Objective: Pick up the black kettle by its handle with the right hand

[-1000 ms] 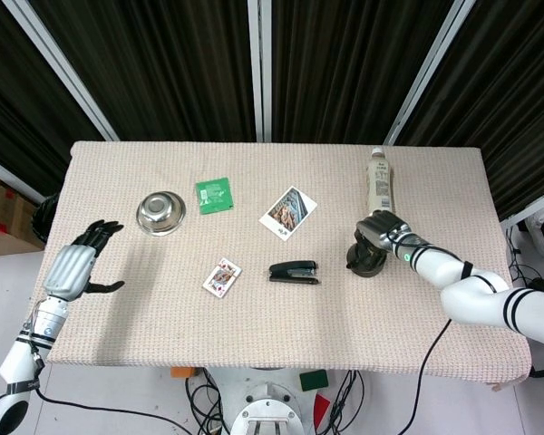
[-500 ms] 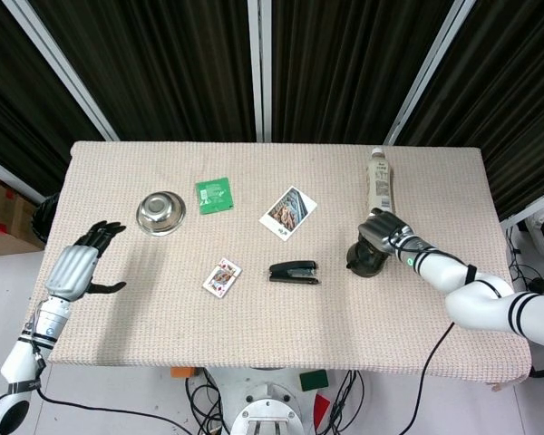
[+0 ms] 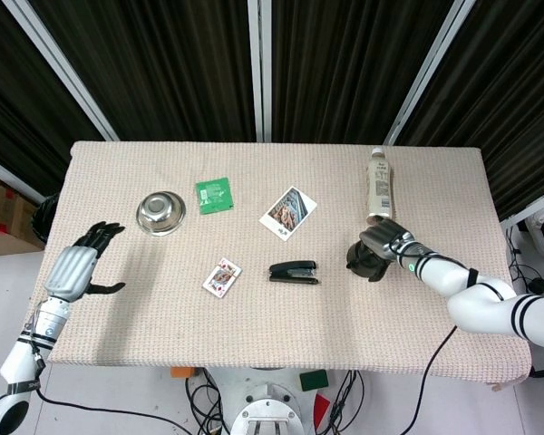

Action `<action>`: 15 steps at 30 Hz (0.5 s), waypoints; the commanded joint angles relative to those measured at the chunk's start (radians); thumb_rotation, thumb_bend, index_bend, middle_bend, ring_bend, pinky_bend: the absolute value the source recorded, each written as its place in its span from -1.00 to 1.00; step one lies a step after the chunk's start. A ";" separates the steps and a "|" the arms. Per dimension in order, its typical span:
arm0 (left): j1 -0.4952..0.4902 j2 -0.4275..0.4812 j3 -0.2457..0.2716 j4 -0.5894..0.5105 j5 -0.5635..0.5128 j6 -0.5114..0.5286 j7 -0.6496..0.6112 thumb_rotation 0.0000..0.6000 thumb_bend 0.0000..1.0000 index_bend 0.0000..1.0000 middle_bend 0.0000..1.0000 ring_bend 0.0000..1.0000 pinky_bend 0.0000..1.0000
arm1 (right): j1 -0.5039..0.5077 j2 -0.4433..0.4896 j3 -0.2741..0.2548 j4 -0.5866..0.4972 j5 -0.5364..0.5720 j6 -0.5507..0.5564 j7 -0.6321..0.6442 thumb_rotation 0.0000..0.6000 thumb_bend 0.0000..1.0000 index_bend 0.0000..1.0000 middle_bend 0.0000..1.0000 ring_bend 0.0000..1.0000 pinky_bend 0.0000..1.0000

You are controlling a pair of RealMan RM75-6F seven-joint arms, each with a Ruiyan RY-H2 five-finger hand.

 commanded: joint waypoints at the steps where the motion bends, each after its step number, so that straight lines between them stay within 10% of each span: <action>1: 0.000 -0.001 0.000 0.001 0.001 0.000 0.000 1.00 -0.88 -0.77 -0.82 -0.91 -0.53 | 0.001 0.009 0.005 -0.011 -0.001 -0.005 0.008 0.53 -0.92 0.61 0.42 0.35 -0.88; 15: 0.001 0.000 0.001 0.005 0.002 0.000 -0.007 1.00 -0.88 -0.77 -0.82 -0.91 -0.53 | 0.022 0.033 0.007 -0.026 0.022 -0.060 0.051 0.52 -0.92 0.81 0.60 0.51 -0.82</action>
